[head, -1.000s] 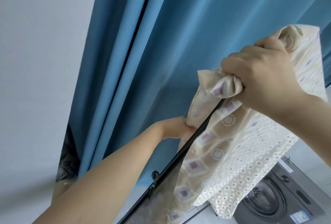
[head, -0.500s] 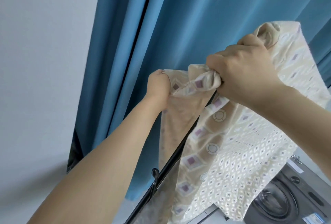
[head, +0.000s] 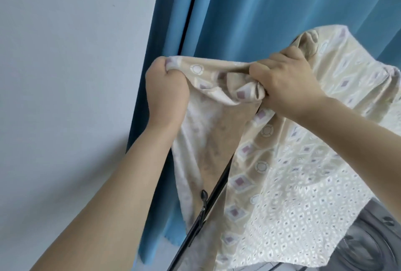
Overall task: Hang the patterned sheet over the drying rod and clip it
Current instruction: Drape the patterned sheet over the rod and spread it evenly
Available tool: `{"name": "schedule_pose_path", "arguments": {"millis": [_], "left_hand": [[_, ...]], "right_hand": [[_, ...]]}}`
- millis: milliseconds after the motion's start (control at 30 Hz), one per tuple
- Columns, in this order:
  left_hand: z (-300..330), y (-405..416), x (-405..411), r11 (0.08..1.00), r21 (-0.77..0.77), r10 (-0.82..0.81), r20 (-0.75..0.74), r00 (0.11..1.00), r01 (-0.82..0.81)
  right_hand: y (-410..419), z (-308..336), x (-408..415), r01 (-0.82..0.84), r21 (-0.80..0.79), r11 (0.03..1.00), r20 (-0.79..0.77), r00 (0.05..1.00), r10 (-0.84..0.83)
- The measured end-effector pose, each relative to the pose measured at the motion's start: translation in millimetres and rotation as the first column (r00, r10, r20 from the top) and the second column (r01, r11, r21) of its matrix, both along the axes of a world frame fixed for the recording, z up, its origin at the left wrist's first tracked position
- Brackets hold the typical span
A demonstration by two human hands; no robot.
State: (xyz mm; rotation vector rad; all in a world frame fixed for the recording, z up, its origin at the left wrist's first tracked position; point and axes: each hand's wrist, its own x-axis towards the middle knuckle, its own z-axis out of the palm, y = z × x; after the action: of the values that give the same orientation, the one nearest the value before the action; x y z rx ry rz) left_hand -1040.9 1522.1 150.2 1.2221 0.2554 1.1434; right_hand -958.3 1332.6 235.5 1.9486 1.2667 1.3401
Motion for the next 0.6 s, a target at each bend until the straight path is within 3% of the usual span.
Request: {"name": "schedule_pose_path", "arguments": {"millis": [67, 167, 200, 267, 300, 333, 367, 400, 467, 533, 600], "left_hand": [[-4, 3, -4, 0.974, 0.223, 0.009, -0.219, 0.976, 0.041], [-9, -3, -14, 0.813, 0.507, 0.042, -0.543, 0.839, 0.287], [-13, -8, -17, 0.752, 0.502, -0.023, -0.628, 0.778, 0.427], [-27, -19, -27, 0.633, 0.26, -0.279, -0.802, 0.528, 0.729], [-38, -22, -31, 0.561, 0.138, -0.34, -0.86, 0.379, 0.816], [-53, -22, -33, 0.508, 0.096, -0.317, -0.903, 0.289, 0.856], [-66, -20, -34, 0.508, 0.122, -0.251, -0.926, 0.282, 0.853], [-75, -18, -33, 0.556, 0.171, -0.201, -0.922, 0.332, 0.813], [-83, -14, -34, 0.691, 0.249, -0.171, -0.856, 0.488, 0.678], [-79, -15, -37, 0.766, 0.306, -0.186, -0.736, 0.651, 0.565], [-67, -19, -44, 0.79, 0.309, -0.26, -0.613, 0.746, 0.529]], "right_hand": [[0, -1, -4, -0.016, 0.011, 1.0, -0.019, 1.0, 0.016], [-1, -1, -9, -0.058, 0.069, 0.996, -0.015, 0.998, 0.059], [-1, -1, -10, -0.063, 0.095, 0.993, -0.01, 0.998, 0.064], [1, -2, -11, -0.009, 0.102, 0.995, -0.006, 1.0, 0.01], [1, -2, -12, 0.042, 0.068, 0.997, -0.002, 0.999, -0.042], [2, -3, -14, 0.087, 0.021, 0.996, -0.002, 0.996, -0.087], [3, -6, -18, 0.117, -0.031, 0.993, -0.011, 0.993, -0.118], [6, -9, -23, 0.126, -0.078, 0.989, -0.023, 0.992, -0.128], [15, -17, -33, 0.178, -0.187, 0.966, -0.034, 0.982, -0.187], [25, -21, -43, 0.376, -0.335, 0.864, -0.031, 0.912, -0.409], [34, -21, -46, 0.511, -0.466, 0.722, -0.013, 0.812, -0.584]]}}
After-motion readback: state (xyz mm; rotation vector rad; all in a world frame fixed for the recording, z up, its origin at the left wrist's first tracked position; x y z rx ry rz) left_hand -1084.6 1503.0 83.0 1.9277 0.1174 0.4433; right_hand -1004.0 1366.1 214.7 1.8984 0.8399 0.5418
